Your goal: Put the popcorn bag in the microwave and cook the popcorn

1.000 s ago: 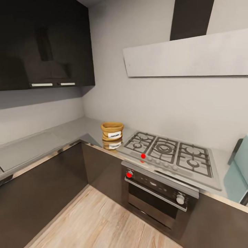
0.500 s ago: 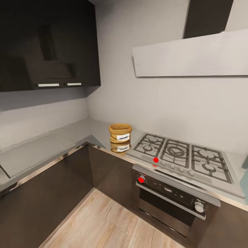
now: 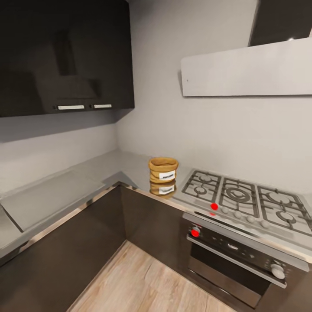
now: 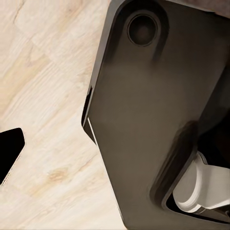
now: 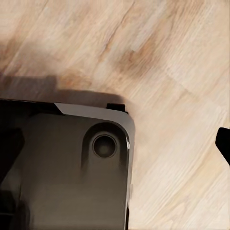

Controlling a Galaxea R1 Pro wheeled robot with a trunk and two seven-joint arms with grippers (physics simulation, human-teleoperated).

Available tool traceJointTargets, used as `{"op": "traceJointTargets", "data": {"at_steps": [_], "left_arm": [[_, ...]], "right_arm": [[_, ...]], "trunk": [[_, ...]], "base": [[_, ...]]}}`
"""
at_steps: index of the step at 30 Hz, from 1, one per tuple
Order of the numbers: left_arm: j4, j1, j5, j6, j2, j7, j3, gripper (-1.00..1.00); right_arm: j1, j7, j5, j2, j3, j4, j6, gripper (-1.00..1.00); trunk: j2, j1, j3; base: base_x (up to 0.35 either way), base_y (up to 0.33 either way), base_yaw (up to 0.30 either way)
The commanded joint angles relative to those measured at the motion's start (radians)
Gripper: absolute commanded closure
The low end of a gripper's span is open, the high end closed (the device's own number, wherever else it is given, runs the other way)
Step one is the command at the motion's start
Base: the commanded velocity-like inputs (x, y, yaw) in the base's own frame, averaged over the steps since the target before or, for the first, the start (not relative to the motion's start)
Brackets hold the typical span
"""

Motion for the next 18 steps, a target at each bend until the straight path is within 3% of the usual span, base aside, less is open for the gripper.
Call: {"op": "traceJointTargets", "data": {"at_steps": [1, 11, 18], "left_arm": [[-0.003, 0.001, -0.001, 0.005, 0.000, 0.000, 0.004, -1.00], [-0.003, 0.001, -0.001, 0.005, 0.000, 0.000, 0.004, -1.00], [-0.003, 0.001, -0.001, 0.005, 0.000, 0.000, 0.004, -1.00]], "right_arm": [[-0.001, 0.001, 0.000, 0.000, 0.004, 0.001, -0.004, -1.00], [-0.001, 0.004, 0.000, 0.002, -0.002, 0.001, -0.004, -1.00], [-0.001, 0.005, 0.000, 0.002, -0.001, 0.001, -0.006, -1.00]], "trunk": [[-0.001, 0.000, -0.001], [-0.001, 0.000, -0.001], [-0.001, 0.000, -0.001]], "base": [[0.146, 0.278, 0.000], [0.163, 0.278, -0.007], [0.168, 0.274, -0.238]]}}
